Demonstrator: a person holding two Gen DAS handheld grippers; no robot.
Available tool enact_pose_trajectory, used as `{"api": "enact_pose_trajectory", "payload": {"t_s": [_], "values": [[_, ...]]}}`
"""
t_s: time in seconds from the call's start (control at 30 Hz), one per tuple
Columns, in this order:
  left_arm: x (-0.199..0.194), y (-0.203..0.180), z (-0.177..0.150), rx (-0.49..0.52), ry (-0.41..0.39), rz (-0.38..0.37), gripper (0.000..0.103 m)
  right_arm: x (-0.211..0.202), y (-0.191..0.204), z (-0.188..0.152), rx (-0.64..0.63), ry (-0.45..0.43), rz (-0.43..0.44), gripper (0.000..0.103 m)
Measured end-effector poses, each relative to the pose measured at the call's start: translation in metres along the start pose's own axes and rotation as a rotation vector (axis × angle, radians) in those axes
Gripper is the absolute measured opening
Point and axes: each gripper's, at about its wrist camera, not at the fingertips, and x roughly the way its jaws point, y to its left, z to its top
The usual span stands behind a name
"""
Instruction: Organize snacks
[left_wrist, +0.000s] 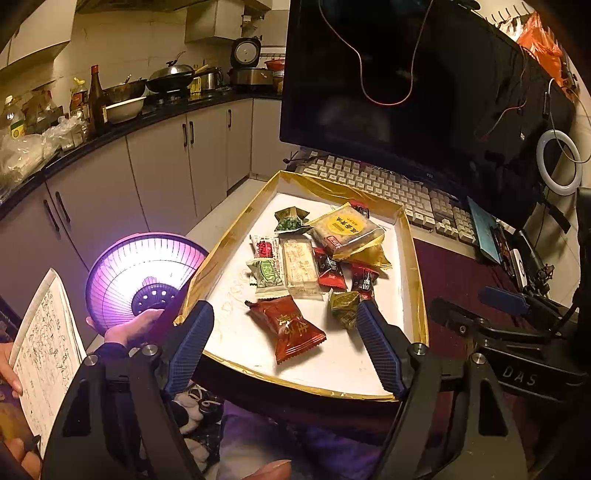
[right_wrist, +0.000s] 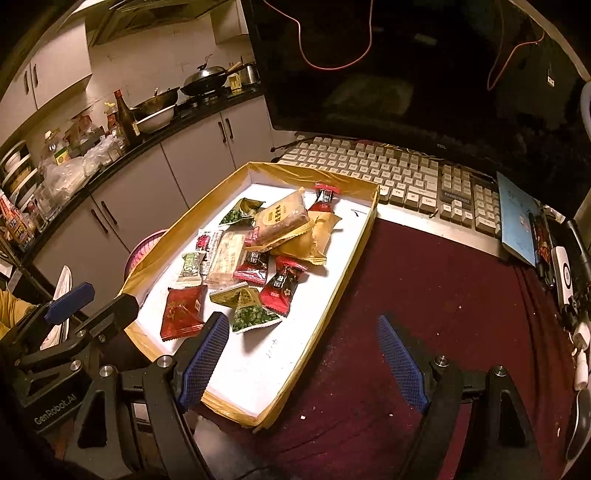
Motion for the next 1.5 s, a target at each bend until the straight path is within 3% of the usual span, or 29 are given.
{"api": "enact_pose_trajectory", "payload": {"t_s": [0.63, 0.93, 1.13, 1.5], "values": [[0.006, 0.002, 0.000, 0.007, 0.005, 0.026, 0.079, 0.005, 0.004, 0.003, -0.011, 0.005, 0.011, 0.084], [0.012, 0.005, 0.002, 0.010, 0.027, 0.015, 0.080, 0.005, 0.007, 0.006, -0.015, 0.001, 0.010, 0.084], [0.015, 0.008, 0.004, -0.008, 0.035, -0.046, 0.079, 0.006, 0.006, 0.007, -0.015, 0.000, 0.010, 0.084], [0.012, 0.005, 0.005, 0.024, 0.034, -0.023, 0.079, 0.006, 0.000, 0.009, 0.007, 0.000, 0.009, 0.084]]}}
